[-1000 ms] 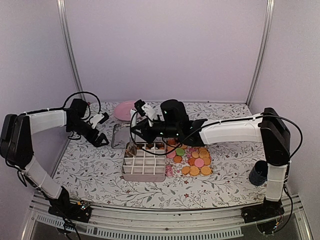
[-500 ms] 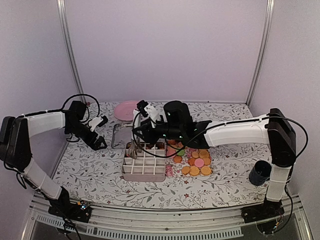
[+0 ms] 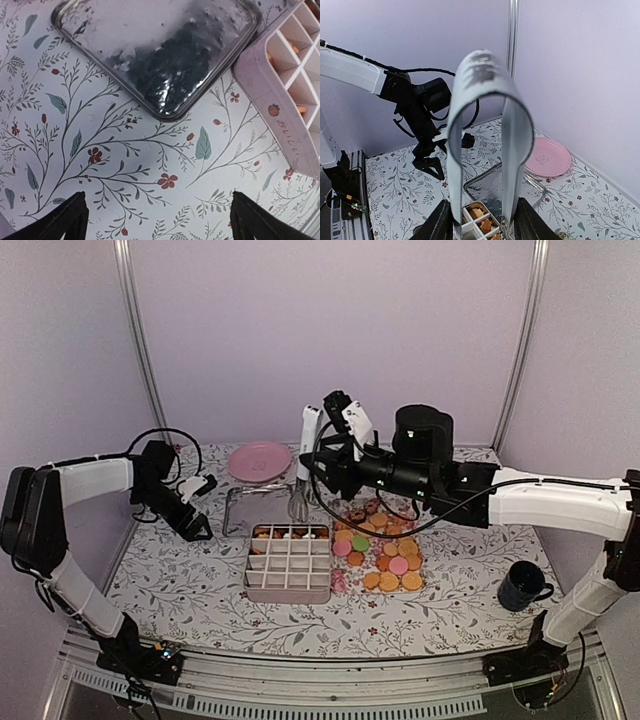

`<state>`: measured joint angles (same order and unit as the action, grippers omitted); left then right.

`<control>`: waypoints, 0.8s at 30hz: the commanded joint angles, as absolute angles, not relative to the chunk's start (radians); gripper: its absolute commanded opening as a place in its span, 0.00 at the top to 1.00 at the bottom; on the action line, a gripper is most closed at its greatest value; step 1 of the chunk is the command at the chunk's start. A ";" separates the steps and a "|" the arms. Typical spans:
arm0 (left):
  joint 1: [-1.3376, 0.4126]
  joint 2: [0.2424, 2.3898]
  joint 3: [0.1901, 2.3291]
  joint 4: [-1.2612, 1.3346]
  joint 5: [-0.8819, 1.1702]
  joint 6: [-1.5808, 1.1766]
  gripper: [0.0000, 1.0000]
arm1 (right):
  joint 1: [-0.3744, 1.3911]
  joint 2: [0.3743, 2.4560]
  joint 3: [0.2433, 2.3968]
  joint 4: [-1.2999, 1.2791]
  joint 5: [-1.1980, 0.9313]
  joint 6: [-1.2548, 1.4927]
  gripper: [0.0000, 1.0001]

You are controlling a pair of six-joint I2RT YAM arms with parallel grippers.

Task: Pack the cookies
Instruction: Pick up the fake cookies from the plate.

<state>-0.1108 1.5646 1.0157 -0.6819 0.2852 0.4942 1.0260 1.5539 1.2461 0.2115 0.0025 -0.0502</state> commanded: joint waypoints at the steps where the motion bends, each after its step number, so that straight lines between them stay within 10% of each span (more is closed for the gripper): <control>1: -0.101 1.616 1.106 -0.739 0.303 0.502 0.01 | 1.008 1.456 1.178 0.134 0.045 -0.029 0.58; 24: -0.147 1.673 1.156 -0.699 0.432 0.544 0.01 | 0.681 1.472 1.074 0.135 0.036 -0.005 0.58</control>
<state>-0.1238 1.6539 1.1568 -0.7200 0.3931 0.5499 0.7174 1.4502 1.0897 0.0528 0.0429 -0.0151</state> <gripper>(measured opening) 0.993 0.418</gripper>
